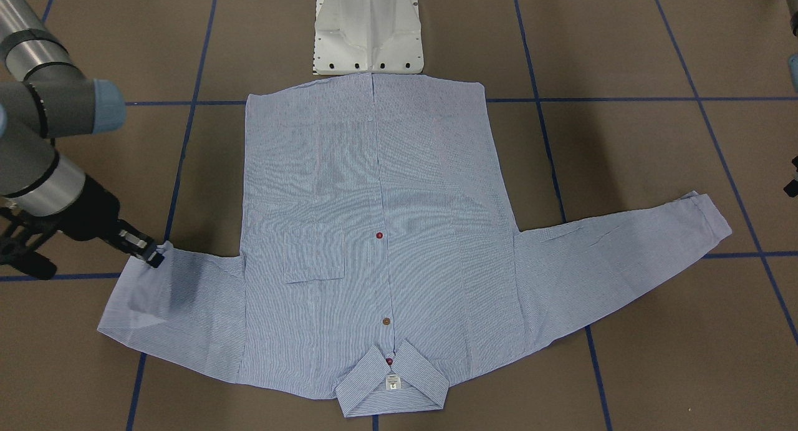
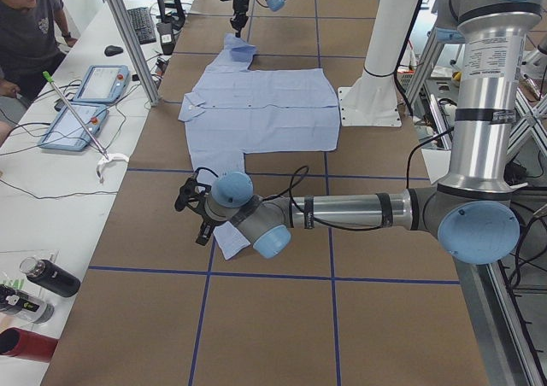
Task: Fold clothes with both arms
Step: 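Carry the sleeve with the right gripper across the shirt toward the collar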
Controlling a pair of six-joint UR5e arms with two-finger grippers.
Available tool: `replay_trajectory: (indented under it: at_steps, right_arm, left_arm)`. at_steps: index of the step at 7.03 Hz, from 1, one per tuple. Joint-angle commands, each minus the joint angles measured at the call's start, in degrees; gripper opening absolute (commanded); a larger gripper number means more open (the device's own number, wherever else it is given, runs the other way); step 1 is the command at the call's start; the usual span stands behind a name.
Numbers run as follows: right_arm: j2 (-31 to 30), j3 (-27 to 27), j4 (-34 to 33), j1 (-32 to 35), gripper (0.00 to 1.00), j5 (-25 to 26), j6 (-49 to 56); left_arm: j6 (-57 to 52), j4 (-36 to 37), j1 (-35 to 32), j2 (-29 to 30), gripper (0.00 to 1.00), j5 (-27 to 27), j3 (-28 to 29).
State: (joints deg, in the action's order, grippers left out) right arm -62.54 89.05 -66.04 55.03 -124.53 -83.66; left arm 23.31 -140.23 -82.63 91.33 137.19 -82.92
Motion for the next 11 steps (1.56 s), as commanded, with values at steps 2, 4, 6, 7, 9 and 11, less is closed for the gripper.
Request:
replay_trajectory:
  at_steps: [2,4,6,7,9,11]
  right_arm:
    - [17.13,-4.98,-4.19,-11.14,0.00,13.06,0.08]
    - [27.68,-15.17,-3.40,-15.81,0.00,18.95,-0.71]
    - [34.30,-23.19,1.67,-18.71,0.00,22.91,-0.71]
    - [35.19,-24.43,2.57,-19.95,0.00,25.02,-0.80]
    - [36.94,-26.71,2.67,-20.22,0.00,25.91,-0.80]
    - [37.84,-27.87,2.67,-20.22,0.00,26.01,-0.80]
  left_arm:
    - [3.56,0.14,-0.08,-0.27,1.00,3.42,-0.14]
    - [4.20,-0.04,-0.08,-1.05,1.00,3.43,-1.63]
    - [4.29,-0.04,-0.08,-2.55,1.00,3.34,-4.00]
    - [4.29,-0.04,-0.08,-2.82,1.00,3.17,-4.01]
    - [4.20,-0.04,-0.08,-2.82,1.00,3.17,-4.01]
    - [4.29,-0.04,-0.08,-2.82,1.00,3.26,-4.09]
